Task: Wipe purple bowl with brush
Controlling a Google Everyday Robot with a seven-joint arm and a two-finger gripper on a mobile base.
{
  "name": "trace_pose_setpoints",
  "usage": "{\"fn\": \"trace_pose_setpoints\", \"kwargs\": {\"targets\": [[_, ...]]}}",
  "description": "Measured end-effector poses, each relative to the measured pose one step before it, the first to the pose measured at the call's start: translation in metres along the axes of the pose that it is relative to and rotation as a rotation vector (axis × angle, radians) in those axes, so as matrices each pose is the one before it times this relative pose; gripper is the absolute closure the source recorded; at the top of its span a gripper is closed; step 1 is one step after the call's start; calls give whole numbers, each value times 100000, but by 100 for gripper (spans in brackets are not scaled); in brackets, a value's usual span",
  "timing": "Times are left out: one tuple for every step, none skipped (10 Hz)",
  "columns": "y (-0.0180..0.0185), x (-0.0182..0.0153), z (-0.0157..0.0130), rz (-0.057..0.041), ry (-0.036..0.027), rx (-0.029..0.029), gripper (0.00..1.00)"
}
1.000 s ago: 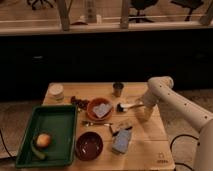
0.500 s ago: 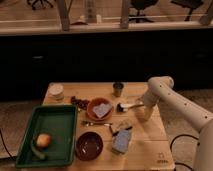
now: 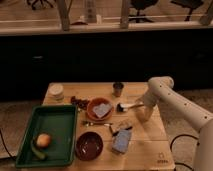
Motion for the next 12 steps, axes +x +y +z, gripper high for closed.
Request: {"fn": "trace_pose_setpoints", "kwargs": {"targets": [[23,-15,28,-342,168,-43,20],[67,-97,63,-452,216,-35,20],[-21,-238,-7,-1010,444,80,20],[-101,-199,10,-880,367,44,20],[-69,-207,61,-922,283,-157,21],[-95,-110,19,-825,423,95,27],[-32,-109,68,-746,317,10,39],[-130,-43,-43,-488,246,122,50],[-45,-47,28,-232,13,-82,57],[30,80,30,-194,143,-205,72],[-39,-4,51,-362,312,-212,80],[-55,-33,20,-314,195,-117,86]]}}
